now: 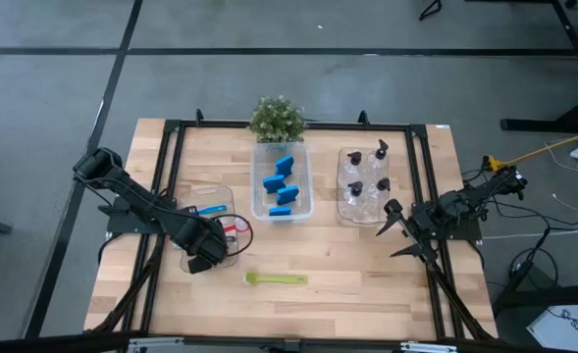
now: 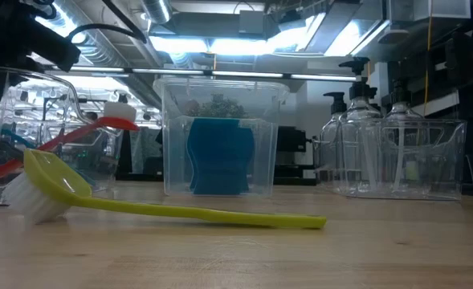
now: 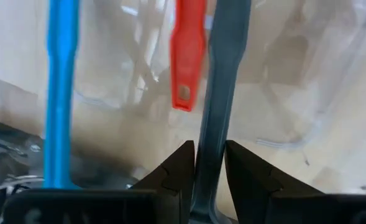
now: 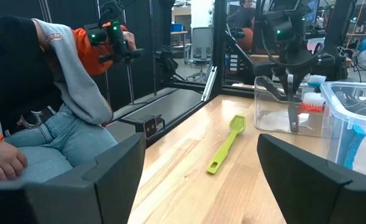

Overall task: Pick & Place Kitchen Sink Supplies
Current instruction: Put the gray brush into the left transparent bin

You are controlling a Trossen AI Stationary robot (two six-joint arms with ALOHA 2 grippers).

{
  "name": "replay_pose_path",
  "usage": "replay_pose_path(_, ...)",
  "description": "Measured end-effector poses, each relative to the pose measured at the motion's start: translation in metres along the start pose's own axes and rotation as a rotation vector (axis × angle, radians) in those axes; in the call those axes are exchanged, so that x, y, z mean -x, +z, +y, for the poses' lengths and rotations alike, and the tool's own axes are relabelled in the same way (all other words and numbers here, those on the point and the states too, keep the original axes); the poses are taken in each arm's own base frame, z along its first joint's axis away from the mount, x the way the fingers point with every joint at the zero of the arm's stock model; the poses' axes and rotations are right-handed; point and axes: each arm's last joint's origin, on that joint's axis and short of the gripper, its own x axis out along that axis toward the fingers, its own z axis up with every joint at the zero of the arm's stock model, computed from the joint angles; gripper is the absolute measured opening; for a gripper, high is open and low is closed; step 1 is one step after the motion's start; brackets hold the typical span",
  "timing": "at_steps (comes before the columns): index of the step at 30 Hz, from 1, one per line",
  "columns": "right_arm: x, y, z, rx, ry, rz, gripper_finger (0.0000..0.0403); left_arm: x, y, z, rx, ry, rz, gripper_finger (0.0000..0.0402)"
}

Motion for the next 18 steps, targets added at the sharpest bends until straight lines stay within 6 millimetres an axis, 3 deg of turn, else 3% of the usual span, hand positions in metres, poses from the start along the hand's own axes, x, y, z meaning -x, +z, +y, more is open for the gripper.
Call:
replay_pose_path(7,0.0,0.0,0.0,0.002,0.0,0.0,0.0308,0.013,0.004,-0.006,-0.022,-0.078,-0.003,0.0083)
replay_pose_path(18,0.0,0.0,0.0,0.002,0.0,0.0,0.0308,0.023,0.008,-0.007,-0.029,-0.035,-0.099,0.0084)
